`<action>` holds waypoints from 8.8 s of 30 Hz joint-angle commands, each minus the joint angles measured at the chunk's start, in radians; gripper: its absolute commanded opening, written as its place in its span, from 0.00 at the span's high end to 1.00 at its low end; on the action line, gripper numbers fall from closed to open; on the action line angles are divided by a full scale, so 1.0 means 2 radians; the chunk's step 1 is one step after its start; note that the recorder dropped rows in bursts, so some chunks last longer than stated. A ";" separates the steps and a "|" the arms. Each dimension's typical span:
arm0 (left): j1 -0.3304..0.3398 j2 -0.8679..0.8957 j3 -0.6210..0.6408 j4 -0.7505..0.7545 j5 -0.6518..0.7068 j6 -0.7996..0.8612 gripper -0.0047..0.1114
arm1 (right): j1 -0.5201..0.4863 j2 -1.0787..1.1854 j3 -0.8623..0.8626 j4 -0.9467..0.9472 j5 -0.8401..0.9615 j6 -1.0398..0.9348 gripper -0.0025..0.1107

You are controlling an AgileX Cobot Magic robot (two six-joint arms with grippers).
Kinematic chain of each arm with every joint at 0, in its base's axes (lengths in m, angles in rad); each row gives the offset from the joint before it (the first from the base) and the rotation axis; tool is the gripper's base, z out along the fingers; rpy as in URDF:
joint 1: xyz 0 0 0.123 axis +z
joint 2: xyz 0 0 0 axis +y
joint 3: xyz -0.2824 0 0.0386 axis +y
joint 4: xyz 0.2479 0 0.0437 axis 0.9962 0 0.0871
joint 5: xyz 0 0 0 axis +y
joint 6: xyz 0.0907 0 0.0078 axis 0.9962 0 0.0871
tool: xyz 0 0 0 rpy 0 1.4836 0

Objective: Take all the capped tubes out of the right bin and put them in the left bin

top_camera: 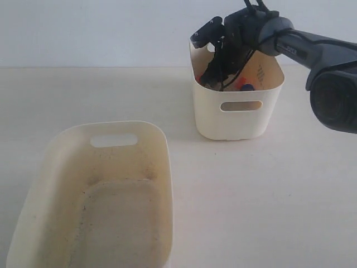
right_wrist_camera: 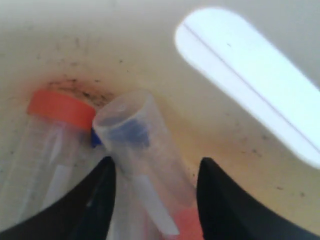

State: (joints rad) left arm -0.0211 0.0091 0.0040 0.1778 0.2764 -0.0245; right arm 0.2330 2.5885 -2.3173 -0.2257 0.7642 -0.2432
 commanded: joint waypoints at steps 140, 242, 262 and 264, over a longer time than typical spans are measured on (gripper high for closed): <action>0.001 -0.001 -0.002 -0.001 -0.008 -0.006 0.92 | -0.002 -0.138 0.164 0.107 0.016 0.212 0.98; 0.001 -0.001 -0.002 -0.001 -0.008 -0.006 0.92 | -0.002 -0.104 0.123 0.041 0.043 0.083 0.98; 0.001 -0.001 -0.002 -0.001 -0.008 -0.006 0.92 | -0.002 -0.304 0.143 0.178 0.175 0.122 0.98; 0.001 -0.001 -0.002 -0.001 -0.008 -0.006 0.92 | -0.002 -0.328 0.179 0.234 0.169 0.107 0.98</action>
State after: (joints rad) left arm -0.0211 0.0091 0.0040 0.1778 0.2764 -0.0245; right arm 0.2348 1.9911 -2.0289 0.1258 1.0871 0.0000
